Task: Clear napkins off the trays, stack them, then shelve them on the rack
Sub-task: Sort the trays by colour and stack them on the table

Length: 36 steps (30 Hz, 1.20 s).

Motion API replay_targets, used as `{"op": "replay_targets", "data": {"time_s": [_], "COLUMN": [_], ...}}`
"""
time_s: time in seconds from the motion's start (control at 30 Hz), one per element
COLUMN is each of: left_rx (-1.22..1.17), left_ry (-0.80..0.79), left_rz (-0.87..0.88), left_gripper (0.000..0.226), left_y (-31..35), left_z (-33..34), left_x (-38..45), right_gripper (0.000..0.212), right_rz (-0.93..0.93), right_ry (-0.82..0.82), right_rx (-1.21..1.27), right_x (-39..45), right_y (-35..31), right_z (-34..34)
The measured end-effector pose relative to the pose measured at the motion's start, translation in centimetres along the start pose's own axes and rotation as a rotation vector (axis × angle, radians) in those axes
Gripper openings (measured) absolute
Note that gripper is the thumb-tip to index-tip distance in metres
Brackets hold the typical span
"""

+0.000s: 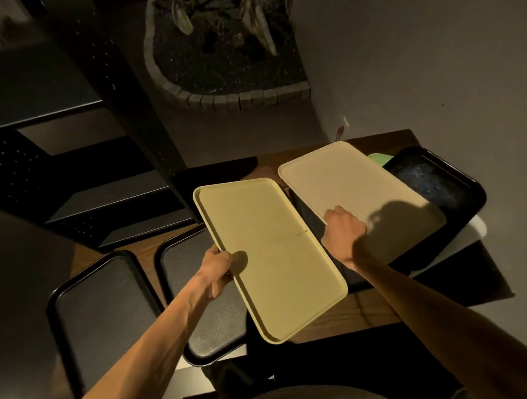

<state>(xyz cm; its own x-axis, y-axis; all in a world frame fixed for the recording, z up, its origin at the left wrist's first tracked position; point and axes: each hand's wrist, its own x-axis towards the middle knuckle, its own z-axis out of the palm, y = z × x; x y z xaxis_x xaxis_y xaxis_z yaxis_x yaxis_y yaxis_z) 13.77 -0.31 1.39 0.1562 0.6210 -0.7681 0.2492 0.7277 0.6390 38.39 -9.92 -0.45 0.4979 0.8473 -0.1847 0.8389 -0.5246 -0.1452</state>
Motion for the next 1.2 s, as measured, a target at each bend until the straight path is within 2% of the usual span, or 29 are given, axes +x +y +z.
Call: {"op": "replay_targets", "data": {"time_s": [0.13,0.23,0.33,0.47,0.53,0.6,0.73,0.87,0.93,1.0,1.13,1.2], "left_rx": [-0.127,-0.193,-0.264,-0.356,-0.371,-0.286,-0.208,-0.175,-0.157,-0.147,-0.135,-0.177], "left_ry": [-0.065,-0.137,-0.236,-0.259,-0.277,-0.255,-0.205,-0.175,-0.176,-0.201,-0.301,-0.386], "left_rz": [-0.003,-0.052,-0.099,-0.081,-0.086,-0.09,-0.073,-0.051,-0.032,-0.02,-0.026,-0.046], "left_gripper": [0.023,0.014,0.031,0.049,0.045,0.042,0.032,0.008,0.012,0.015,0.011,0.014], "left_y": [-0.7,-1.0,-1.5,-2.4,-2.6,-2.7,-3.0,-3.3,-3.4,-3.4,-3.3,-3.3], "left_z": [0.6,0.8,1.0,1.4,1.4,0.9,0.2,-0.3,-0.7,-1.2,-3.4,-4.7], "left_x": [0.2,0.1,0.2,0.8,0.9,1.2,2.0,2.6,2.9,2.9,2.4,1.7], "right_gripper": [0.019,0.021,0.021,0.021,0.017,0.017,0.018,0.016,0.013,0.018,0.055,0.069], "right_rz": [-0.051,-0.115,-0.188,-0.221,-0.239,-0.251,-0.297,-0.334,-0.311,-0.244,0.036,0.153], "right_ry": [0.068,0.047,0.028,-0.05,-0.1,-0.123,-0.117,-0.19,-0.283,-0.29,-0.138,-0.088], "right_rx": [0.048,0.103,0.159,0.231,0.249,0.265,0.288,0.368,0.491,0.582,0.344,0.359], "right_x": [-1.4,-3.4,-5.2,-6.7,-7.3,-7.8,-8.4,-8.4,-7.8,-6.5,-2.4,-0.8], "right_y": [-4.0,-6.5,-8.8,-12.0,-12.8,-13.1,-12.8,-12.0,-11.2,-9.9,-6.2,-4.6], "right_z": [-1.1,-1.0,-0.2,1.8,2.8,3.6,4.5,4.5,4.1,3.5,2.9,2.5]}}
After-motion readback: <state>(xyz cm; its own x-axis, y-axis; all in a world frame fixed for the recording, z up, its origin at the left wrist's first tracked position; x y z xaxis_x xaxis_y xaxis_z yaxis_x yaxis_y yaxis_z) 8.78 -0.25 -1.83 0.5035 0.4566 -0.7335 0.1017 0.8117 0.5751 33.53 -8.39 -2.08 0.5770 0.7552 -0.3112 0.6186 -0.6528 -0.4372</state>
